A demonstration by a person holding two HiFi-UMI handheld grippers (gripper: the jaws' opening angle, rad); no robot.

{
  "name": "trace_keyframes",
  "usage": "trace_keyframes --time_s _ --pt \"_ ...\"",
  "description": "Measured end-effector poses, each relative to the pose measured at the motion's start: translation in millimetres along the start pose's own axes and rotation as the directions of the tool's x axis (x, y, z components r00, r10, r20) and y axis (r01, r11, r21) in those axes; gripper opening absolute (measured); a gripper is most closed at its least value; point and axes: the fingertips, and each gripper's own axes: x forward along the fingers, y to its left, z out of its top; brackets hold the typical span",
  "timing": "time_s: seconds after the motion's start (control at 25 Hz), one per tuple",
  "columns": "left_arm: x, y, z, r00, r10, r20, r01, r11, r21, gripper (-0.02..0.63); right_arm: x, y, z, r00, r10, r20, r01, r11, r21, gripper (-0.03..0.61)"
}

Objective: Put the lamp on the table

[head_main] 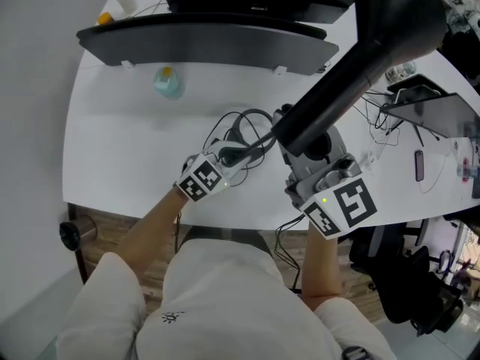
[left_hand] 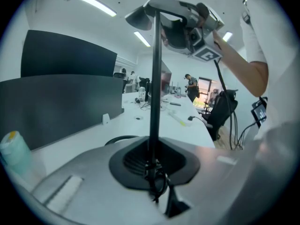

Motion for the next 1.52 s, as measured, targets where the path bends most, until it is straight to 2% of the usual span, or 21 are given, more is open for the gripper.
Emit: trace_keyframes --time_s 0.64,1.0,1.52 --pt "23 61 -8 0.988 -0.154 -0.031 0.156 0.985 0.072 0.043 39 -43 -18 0.979 -0.205 -0.017 0.205 0.979 -0.018 0.052" --pt "37 84 -8 0.973 -0.229 -0.043 0.232 0.967 0.102 0.043 55 -66 -25 0.963 -0.269 -0.016 0.269 0.963 -0.019 0.054" --pt "33 123 -9 0.981 -0.194 -0.02 0.195 0.974 0.116 0.043 85 -66 -23 0.963 -0.268 0.015 0.268 0.963 -0.035 0.052"
